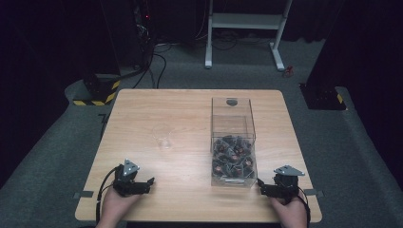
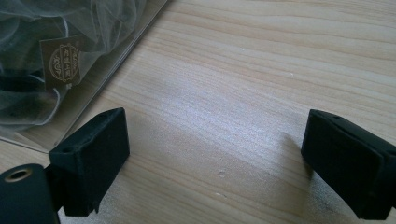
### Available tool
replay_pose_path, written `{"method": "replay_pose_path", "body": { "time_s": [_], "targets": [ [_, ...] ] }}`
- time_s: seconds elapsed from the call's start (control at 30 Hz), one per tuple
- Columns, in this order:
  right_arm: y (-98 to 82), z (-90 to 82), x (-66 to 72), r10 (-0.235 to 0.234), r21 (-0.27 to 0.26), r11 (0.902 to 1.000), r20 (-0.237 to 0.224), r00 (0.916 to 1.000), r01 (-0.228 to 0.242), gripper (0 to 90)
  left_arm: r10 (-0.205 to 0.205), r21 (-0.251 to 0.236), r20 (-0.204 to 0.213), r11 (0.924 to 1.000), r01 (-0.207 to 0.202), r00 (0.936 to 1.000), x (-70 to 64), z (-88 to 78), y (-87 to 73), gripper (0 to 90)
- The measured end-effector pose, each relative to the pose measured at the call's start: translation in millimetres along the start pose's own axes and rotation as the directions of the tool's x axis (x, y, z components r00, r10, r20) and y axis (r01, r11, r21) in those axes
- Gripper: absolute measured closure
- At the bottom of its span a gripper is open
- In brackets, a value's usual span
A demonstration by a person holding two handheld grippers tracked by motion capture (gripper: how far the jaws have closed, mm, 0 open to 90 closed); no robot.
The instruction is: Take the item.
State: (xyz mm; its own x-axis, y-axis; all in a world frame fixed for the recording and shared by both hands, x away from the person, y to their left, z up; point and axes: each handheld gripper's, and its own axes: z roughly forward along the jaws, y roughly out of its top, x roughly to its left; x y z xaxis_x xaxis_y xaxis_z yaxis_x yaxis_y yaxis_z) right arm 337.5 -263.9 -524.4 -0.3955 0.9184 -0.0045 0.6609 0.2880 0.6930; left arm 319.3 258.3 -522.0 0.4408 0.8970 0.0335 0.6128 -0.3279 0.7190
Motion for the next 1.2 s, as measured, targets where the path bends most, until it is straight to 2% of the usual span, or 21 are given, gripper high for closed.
{"method": "replay_pose_path", "body": {
  "time_s": [0.03,0.07,0.1,0.2,0.23,0.33,0.43,0.5,0.67,0.8,0.97,1.2],
  "targets": [
    [0.0,0.0,0.0,0.000,0.000,1.0000,0.000,1.0000,0.000,7.6,0.000,0.000,0.000,1.0000,0.000,1.0000,0.0,0.0,0.0,7.8],
    [0.0,0.0,0.0,0.000,0.000,1.0000,0.000,1.0000,0.000,7.6,0.000,-0.031,-0.002,0.9995,0.000,1.0000,-1.6,-4.0,1.8,8.2],
    [0.0,0.0,0.0,0.000,0.000,1.0000,0.000,1.0000,0.000,7.6,0.000,-0.031,-0.002,0.9995,0.000,1.0000,-1.6,-4.0,1.8,8.3],
    [-0.3,-0.1,-0.1,-0.005,-0.001,1.0000,-0.001,1.0000,0.005,7.6,-0.006,-0.077,0.014,0.9970,0.007,0.9999,-3.3,-10.1,4.2,9.2],
    [-0.3,-0.1,-0.1,-0.005,-0.001,1.0000,-0.001,1.0000,0.005,7.6,-0.006,-0.077,0.014,0.9970,0.007,0.9999,-3.3,-10.1,4.2,9.6],
    [-0.6,-0.3,0.0,-0.010,-0.003,0.9999,-0.004,0.9999,0.010,7.6,-0.019,-0.107,0.047,0.9940,0.024,0.9987,-4.9,-14.1,6.6,10.1],
    [-0.8,-0.5,0.1,-0.010,-0.003,0.9999,-0.004,0.9999,0.010,7.6,-0.021,-0.124,0.060,0.9919,0.028,0.9980,-7.1,-16.8,8.6,10.7],
    [-0.8,-0.5,0.2,-0.010,-0.003,0.9999,-0.004,0.9999,0.010,7.6,-0.013,-0.127,0.065,0.9917,0.021,0.9978,-7.7,-17.8,9.2,10.7],
    [-0.9,-0.5,0.1,-0.011,-0.004,0.9999,-0.004,0.9999,0.011,7.6,0.006,-0.168,0.065,0.9857,0.005,0.9979,-12.5,-22.8,12.3,11.8],
    [-0.9,-0.5,0.2,-0.011,-0.003,0.9999,-0.004,0.9999,0.011,7.6,0.011,-0.175,0.060,0.9846,-0.001,0.9982,-14.7,-24.9,14.1,12.5],
    [-0.9,-0.5,0.2,-0.011,-0.003,0.9999,-0.004,0.9999,0.011,7.6,-0.013,-0.197,0.103,0.9799,0.033,0.9945,-17.6,-29.3,19.1,13.0],
    [-0.9,-0.6,0.2,-0.011,-0.003,0.9999,-0.004,0.9999,0.011,7.6,0.010,-0.215,0.142,0.9764,0.021,0.9897,-31.7,-30.5,26.5,13.1]
  ]
}}
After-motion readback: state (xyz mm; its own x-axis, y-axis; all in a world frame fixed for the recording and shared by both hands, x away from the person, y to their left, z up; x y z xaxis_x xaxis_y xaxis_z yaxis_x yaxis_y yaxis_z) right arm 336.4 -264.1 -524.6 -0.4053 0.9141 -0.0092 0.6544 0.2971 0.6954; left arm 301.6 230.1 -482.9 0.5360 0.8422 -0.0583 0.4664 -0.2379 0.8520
